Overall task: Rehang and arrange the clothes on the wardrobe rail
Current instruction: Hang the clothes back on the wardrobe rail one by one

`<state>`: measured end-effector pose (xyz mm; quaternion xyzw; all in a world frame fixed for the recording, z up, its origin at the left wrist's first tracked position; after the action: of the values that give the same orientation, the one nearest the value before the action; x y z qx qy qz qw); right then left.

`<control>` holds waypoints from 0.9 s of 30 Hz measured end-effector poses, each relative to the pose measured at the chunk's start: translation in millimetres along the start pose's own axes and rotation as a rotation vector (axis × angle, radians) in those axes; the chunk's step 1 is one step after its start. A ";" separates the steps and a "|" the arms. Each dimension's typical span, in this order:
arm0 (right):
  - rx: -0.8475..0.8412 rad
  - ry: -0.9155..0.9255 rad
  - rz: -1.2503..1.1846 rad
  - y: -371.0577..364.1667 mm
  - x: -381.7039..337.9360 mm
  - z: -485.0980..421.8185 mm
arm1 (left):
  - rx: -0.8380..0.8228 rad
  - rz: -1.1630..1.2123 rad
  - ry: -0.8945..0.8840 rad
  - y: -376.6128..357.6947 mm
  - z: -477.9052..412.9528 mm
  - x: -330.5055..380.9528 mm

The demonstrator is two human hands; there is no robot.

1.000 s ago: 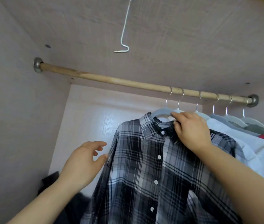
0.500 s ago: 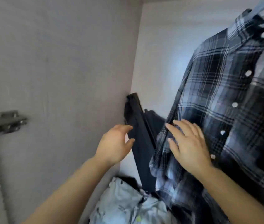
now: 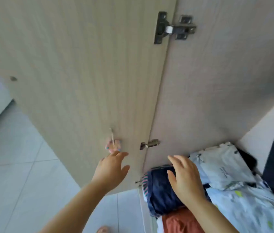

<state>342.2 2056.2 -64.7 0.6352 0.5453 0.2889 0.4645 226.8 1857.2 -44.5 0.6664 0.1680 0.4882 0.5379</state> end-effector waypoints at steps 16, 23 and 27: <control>-0.195 0.850 -0.411 -102.1 -343.7 -22.1 | 0.346 -0.011 0.920 98.9 236.4 -244.3; -0.281 0.973 -0.447 -134.1 -473.4 -45.6 | 0.380 0.045 1.094 130.4 286.2 -347.8; -0.291 1.011 -0.408 -156.8 -538.9 -68.5 | 0.380 0.050 1.129 153.3 292.9 -410.0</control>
<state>87.4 1552.9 -103.8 0.2288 0.7662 0.5339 0.2748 232.7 1332.2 -85.9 0.3921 0.4966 0.7409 0.2251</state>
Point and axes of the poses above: each hand's wrist, its own z-axis away from the middle knuckle, its own y-axis out of the back of the hand, x = y × z, the point moved 2 cm from there along -z, towards the middle knuckle, and after that the axes turned 3 degrees about z, right-handed, at the moved point
